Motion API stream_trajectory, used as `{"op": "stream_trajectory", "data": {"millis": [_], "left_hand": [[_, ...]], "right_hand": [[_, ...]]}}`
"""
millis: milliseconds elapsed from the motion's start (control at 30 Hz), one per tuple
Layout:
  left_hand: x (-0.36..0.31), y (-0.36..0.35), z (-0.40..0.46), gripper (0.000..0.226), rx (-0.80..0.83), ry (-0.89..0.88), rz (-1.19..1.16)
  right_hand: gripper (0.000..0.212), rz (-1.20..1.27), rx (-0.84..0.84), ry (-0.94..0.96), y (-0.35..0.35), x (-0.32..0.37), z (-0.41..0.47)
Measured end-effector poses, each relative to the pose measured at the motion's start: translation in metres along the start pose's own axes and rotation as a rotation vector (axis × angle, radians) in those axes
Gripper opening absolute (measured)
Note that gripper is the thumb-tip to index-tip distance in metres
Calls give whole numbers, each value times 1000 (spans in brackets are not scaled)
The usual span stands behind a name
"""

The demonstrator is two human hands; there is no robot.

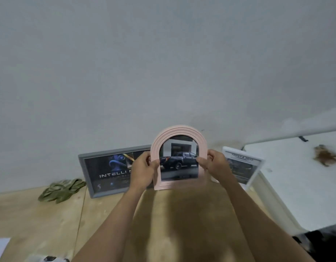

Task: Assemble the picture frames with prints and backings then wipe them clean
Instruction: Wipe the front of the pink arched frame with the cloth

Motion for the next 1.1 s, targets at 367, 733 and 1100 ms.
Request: {"op": "stream_trajectory", "data": {"millis": [367,733,1100], "left_hand": [[49,-106,30,21,-83,63,236],[62,-134,44,10,-152,29,375],[66,-138,44,13,-144,24,382]], "right_hand": [[6,-83,-37,-118,-45,-109,92],[10,-129,-84,-121,-59,-132,108],[11,-144,-73,-98,-67,-137,115]]}}
Point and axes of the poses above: each hand's wrist, its own z-axis towards the middle knuckle, its own y-axis out of the back of the hand, x = y × z, the point moved 8 cm from there along z, towards the middle knuckle, and after that the axes turned 12 degrees about -x, right-handed, at the moved point
